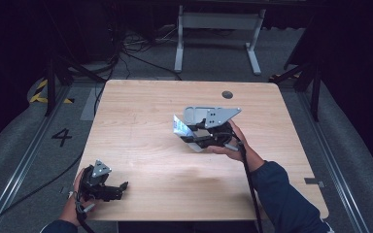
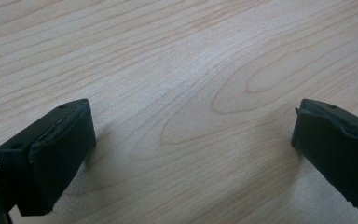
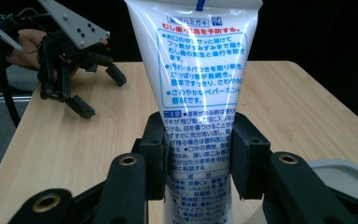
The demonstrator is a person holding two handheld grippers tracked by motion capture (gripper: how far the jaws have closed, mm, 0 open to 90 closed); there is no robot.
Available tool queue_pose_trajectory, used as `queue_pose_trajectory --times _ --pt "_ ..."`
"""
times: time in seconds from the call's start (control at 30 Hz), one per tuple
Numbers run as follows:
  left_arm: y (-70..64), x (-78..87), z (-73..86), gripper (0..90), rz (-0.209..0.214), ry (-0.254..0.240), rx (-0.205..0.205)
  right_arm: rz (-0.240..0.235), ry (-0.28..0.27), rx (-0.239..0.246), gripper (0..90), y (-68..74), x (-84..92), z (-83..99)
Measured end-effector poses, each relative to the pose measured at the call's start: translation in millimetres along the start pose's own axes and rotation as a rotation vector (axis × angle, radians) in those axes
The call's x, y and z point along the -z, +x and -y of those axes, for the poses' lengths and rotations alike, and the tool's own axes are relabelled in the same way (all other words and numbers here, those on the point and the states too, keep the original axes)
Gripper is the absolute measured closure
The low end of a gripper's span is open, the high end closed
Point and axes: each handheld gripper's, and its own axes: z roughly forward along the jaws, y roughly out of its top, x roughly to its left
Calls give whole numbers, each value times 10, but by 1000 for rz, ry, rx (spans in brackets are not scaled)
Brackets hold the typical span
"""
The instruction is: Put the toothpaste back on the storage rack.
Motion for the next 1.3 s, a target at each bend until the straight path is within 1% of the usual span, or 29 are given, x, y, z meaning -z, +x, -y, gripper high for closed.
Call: queue_pose_trajectory --times 0.1,0.3,0.4,0.47,0.57,0.83,1.1,1.3 --pt "-1 0 0 0 0 -1 1 12 -24 -4 633 -15 55 -29" --pt "-1 0 0 0 0 0 0 56 -80 -21 633 -91 211 -67" --pt "-1 0 1 1 0 0 0 65 -98 -36 633 -120 268 -86" --pt "-1 0 1 1 0 0 1 81 -108 -33 633 -128 297 -100" --pt "-1 1 1 0 0 0 0 94 -122 -44 633 -151 331 -109" --pt "-1 0 1 1 0 0 1 130 -120 -51 633 -211 316 -113" --pt "-1 1 0 0 0 0 0 160 -137 -61 632 -303 360 -151" --pt "-1 0 1 0 0 0 1 183 -127 -62 631 -390 356 -175"
